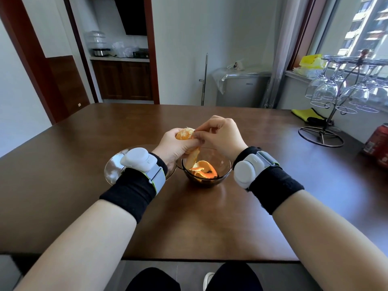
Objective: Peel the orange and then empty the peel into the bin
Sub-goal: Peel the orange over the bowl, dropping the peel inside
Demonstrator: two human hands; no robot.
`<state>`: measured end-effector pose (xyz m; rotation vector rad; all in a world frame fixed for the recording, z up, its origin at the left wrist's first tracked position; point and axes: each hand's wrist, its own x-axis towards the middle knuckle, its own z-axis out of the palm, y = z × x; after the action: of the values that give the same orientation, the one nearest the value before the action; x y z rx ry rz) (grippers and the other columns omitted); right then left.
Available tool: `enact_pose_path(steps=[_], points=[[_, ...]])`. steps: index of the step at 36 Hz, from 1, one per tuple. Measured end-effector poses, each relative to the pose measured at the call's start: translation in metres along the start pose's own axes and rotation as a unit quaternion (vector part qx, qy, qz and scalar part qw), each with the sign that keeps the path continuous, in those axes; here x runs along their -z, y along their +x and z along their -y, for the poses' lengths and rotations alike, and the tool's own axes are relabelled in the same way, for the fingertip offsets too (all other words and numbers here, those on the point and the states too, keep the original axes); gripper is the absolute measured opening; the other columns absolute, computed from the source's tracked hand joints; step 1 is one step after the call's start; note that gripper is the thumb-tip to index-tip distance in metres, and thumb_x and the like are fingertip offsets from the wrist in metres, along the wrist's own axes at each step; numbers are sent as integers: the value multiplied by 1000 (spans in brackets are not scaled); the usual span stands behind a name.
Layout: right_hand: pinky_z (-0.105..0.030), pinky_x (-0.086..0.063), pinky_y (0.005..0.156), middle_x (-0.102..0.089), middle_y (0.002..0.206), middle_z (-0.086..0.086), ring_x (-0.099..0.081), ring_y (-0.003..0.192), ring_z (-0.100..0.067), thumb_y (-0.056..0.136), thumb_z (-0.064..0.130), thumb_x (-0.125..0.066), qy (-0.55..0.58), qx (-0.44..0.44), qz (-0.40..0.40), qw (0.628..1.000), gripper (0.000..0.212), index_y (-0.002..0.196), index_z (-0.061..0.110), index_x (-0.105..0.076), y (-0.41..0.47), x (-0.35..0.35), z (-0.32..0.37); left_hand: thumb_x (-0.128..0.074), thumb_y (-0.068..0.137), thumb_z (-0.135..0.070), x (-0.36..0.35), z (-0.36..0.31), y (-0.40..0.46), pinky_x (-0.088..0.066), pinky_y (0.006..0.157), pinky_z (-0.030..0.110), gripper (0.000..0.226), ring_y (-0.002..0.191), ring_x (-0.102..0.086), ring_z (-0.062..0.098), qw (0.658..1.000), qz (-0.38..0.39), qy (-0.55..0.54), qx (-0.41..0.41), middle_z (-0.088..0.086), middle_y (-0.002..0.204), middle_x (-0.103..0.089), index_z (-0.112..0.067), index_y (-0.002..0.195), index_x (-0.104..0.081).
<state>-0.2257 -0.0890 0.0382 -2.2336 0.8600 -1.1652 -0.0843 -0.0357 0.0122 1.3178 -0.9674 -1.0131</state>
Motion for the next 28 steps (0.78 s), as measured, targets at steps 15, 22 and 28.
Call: enact_pose_path(steps=[15,22,28], points=[[-25,-46,70,-64,71,9,-54,66,-6,88,19,-64,14,-117,-49,992,9,82,16,-70,3,6,-26,-76,77,-12,3,-6,-3,-57,82,39,57,87,-68,30,995,0,-101,15,17,102,-67,-6,127,-48],[-22,-47,76,-68,94,5,-59,80,-9,91,16,-56,-98,-149,148,973,21,104,14,-72,-9,6,-34,-73,82,-31,6,-8,-1,-60,73,30,53,99,-70,31,986,-40,-158,46,13,103,-64,-10,123,-47],[-24,-50,58,-69,70,2,-57,57,-7,81,35,-71,-73,-152,126,977,18,75,19,-75,-9,7,-29,-71,83,-36,3,-3,4,-57,71,27,52,101,-68,29,989,-65,-127,45,14,115,-63,-17,124,-45]])
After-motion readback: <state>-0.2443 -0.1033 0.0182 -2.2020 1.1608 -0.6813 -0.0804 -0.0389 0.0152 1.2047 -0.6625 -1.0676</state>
